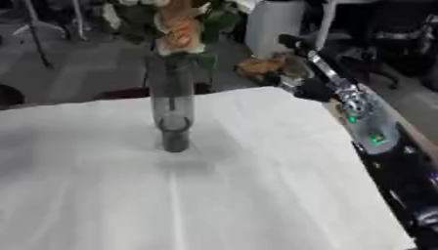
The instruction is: Arrange flowers into the vase.
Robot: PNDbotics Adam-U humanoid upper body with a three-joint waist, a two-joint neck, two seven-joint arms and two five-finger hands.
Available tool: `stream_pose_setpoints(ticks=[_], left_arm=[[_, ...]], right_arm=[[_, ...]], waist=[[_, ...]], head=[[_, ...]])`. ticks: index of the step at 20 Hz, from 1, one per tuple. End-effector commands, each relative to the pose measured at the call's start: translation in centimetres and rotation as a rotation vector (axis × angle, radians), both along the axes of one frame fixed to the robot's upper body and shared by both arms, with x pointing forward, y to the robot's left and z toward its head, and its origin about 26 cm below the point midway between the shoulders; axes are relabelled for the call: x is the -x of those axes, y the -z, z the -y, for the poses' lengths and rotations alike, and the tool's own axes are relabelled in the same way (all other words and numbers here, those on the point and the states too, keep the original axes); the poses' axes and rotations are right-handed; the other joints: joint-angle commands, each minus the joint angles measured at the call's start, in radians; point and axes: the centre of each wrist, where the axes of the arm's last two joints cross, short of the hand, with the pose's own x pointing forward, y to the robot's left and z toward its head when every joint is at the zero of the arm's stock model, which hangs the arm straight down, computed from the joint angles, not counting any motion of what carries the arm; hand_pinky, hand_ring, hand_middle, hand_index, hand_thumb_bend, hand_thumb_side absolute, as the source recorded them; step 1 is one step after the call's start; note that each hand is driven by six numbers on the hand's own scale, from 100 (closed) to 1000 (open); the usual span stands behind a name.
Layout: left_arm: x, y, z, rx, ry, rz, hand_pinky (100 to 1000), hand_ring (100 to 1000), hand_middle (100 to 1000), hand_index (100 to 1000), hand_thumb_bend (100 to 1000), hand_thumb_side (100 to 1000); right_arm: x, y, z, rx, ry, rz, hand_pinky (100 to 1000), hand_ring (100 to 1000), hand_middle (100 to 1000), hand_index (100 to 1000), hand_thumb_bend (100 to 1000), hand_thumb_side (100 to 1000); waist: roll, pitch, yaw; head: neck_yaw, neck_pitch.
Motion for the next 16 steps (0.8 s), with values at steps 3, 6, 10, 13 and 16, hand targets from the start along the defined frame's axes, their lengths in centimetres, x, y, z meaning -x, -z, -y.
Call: stream_pose_setpoints(ticks=[3,6,10,13,16], left_arm=[[-0.1,-1.8,-0.8,-0.042,-0.027,0.059,574,665,586,657,657,805],[-0.2,-2.3,-0.8,-0.057,-0.032,0.075,577,706,633,694,665,803],[-0.3,-2.7,-1.1,-0.076,-0.046,0.087,579,718,652,705,679,807],[-0.4,-2.9,-1.3,-0.083,-0.061,0.092,581,716,652,704,693,809],[-0.3,-2.9,-1.6,-0.084,-0.076,0.090,582,719,655,699,710,809]], right_arm=[[3.0,-1.6,0.6,-0.055,-0.014,0.066,1000,993,924,1000,677,744],[4.8,-0.6,0.5,-0.110,0.001,0.068,975,975,909,1000,609,747],[7.3,0.6,0.6,-0.178,0.048,0.068,955,958,900,1000,532,763],[8.4,0.9,0.5,-0.219,0.074,0.070,934,942,893,1000,500,759],[8.9,1.4,0.4,-0.259,0.089,0.066,921,929,886,1000,484,756]], waist=[[-0.002,0.010,-0.014],[0.002,0.014,-0.027],[0.008,0.013,-0.030],[0.012,0.006,-0.026],[0.016,0.002,-0.021]], head=[[0.033,-0.015],[0.041,-0.015],[0.043,-0.011],[0.053,0.000],[0.056,0.011]])
